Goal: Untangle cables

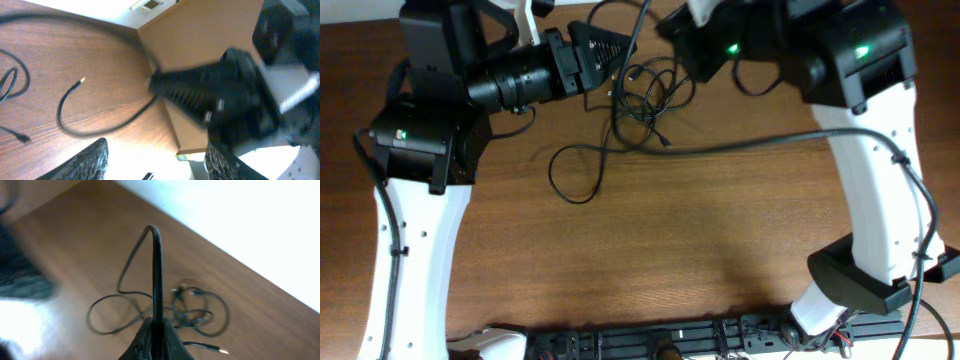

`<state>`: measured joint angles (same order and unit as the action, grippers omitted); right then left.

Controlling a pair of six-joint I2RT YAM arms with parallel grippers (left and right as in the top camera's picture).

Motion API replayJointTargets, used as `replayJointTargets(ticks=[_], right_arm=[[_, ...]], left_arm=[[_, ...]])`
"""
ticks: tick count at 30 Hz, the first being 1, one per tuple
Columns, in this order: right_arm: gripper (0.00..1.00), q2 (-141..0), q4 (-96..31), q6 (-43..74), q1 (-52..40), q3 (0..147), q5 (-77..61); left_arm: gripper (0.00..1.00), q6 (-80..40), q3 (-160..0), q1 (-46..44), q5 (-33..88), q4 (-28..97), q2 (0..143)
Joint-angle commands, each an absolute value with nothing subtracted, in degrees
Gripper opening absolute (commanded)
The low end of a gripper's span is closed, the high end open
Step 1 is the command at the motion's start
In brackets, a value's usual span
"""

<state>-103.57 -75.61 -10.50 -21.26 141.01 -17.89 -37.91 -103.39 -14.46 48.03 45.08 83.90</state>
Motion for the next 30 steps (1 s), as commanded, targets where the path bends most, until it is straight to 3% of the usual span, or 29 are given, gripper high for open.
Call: replayJointTargets(ticks=[1, 20, 30], right_arm=[[0.04, -103.77, -75.11, -5.08, -14.39, 141.58, -15.84], [0.04, -103.74, -75.85, 6.74, 30.04, 141.53, -15.79], [0.04, -110.48, -74.28, 6.46, 45.76, 139.70, -15.81]], left_arm=[[0.63, -33.47, -104.42, -14.57, 48.62, 46.83, 83.24], [0.65, -29.85, -104.40, -14.59, 42.54, 51.18, 83.24], [0.65, -28.12, -104.40, -14.59, 42.35, 53.95, 83.24]])
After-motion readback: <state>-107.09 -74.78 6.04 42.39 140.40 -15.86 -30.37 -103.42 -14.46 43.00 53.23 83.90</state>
